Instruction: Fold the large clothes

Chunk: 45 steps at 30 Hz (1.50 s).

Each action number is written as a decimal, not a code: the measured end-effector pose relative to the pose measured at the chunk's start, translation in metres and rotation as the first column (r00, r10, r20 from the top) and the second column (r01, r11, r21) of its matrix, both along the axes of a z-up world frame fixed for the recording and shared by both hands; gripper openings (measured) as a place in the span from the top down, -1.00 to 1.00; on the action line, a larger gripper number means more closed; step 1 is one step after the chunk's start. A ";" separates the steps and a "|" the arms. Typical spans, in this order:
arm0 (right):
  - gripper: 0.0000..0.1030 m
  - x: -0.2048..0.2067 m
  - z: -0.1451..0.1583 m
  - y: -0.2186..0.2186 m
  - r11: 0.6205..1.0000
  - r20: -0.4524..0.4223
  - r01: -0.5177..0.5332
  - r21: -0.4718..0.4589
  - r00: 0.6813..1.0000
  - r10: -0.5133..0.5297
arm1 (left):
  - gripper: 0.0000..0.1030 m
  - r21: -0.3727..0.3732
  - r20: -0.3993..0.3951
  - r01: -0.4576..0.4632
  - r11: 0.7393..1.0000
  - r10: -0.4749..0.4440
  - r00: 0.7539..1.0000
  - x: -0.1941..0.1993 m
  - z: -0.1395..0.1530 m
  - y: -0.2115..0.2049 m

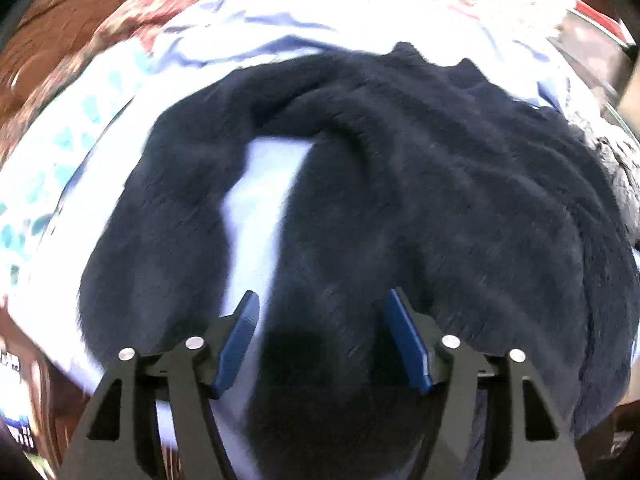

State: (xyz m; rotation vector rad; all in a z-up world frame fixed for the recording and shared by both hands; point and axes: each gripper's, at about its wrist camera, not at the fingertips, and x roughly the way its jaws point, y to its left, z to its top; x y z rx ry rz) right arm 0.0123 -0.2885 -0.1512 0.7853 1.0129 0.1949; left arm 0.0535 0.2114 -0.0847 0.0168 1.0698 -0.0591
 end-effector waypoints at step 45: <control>-0.10 -0.036 -0.003 0.055 0.971 0.068 0.113 0.213 0.989 -0.130 | 0.22 -0.237 -0.010 -0.086 0.968 0.086 0.996 -0.069 0.058 0.063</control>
